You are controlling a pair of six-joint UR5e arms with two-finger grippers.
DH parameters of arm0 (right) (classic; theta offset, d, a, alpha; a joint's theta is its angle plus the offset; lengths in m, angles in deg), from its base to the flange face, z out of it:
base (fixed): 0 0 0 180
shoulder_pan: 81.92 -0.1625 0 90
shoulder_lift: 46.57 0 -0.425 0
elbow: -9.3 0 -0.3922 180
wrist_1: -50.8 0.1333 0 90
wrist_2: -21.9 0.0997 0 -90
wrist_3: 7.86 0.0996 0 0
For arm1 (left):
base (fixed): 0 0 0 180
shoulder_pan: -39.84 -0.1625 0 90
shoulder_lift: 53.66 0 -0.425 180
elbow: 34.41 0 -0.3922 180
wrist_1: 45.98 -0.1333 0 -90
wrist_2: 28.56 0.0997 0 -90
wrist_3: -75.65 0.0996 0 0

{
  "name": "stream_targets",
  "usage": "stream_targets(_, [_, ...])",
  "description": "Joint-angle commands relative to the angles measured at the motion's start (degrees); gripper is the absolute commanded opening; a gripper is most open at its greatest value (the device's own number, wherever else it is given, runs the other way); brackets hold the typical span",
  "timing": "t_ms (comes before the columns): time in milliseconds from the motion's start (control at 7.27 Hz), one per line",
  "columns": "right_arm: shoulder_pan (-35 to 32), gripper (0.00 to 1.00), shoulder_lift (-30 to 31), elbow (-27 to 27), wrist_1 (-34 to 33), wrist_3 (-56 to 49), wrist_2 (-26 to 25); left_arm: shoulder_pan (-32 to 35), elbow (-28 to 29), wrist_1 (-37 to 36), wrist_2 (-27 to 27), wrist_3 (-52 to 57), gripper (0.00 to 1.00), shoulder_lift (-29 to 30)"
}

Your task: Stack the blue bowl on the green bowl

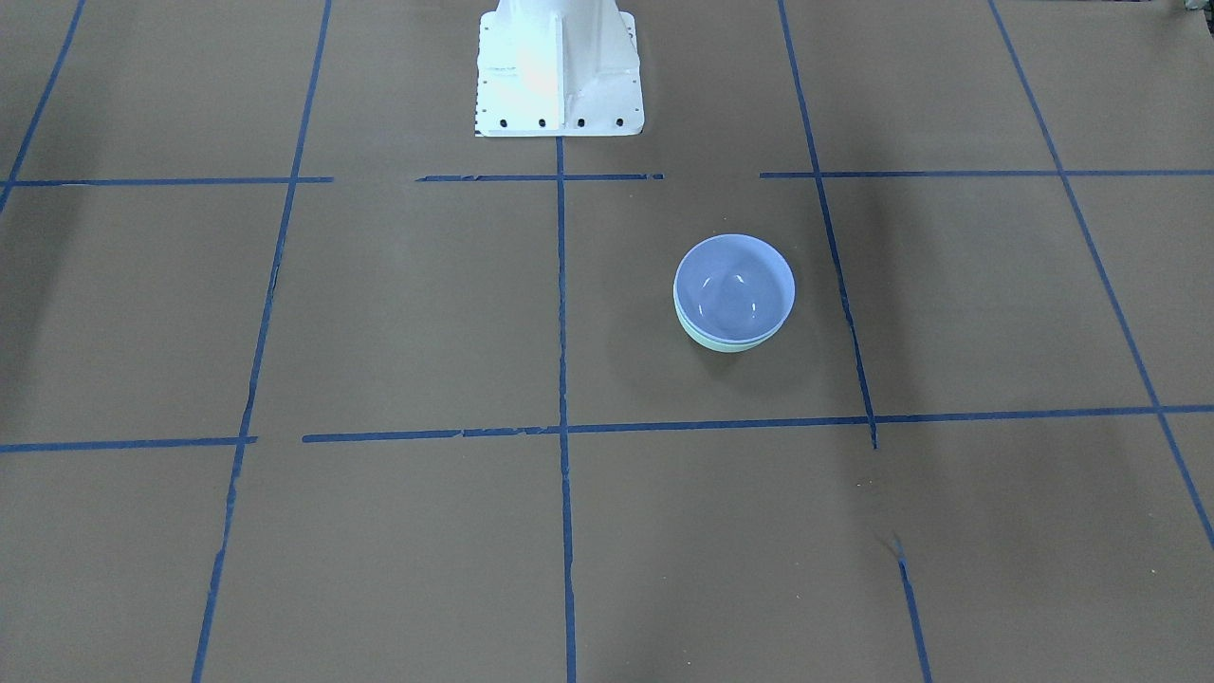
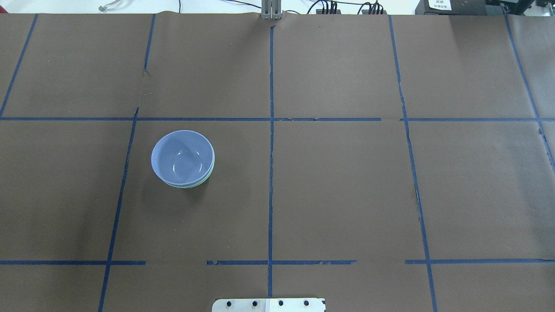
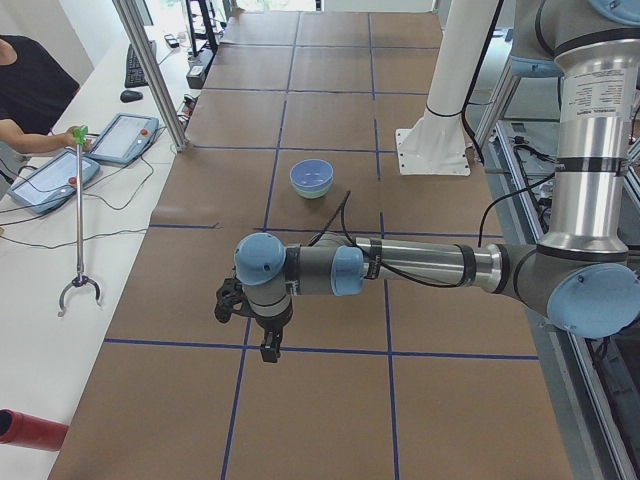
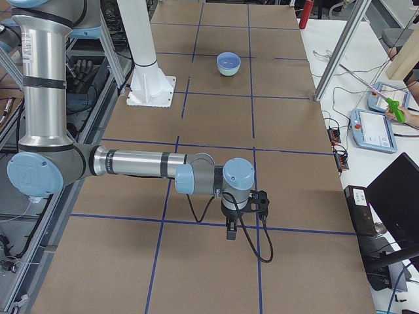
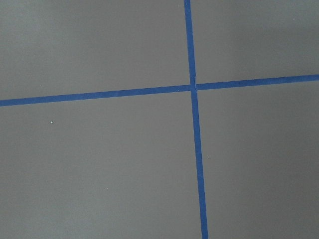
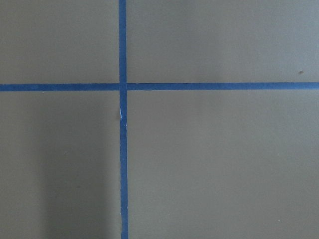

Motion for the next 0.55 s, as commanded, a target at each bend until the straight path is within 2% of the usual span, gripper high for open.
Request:
stream_targets(0, [0.0,1.0,0.0,0.0,0.01,0.0,-0.01,0.0,-0.18,0.0,0.0,0.0,1.0,0.01])
stream_targets(412, [0.0,1.0,0.0,0.0,0.01,0.0,-0.01,0.0,-0.53,0.0,-0.09,0.0,1.0,0.1])
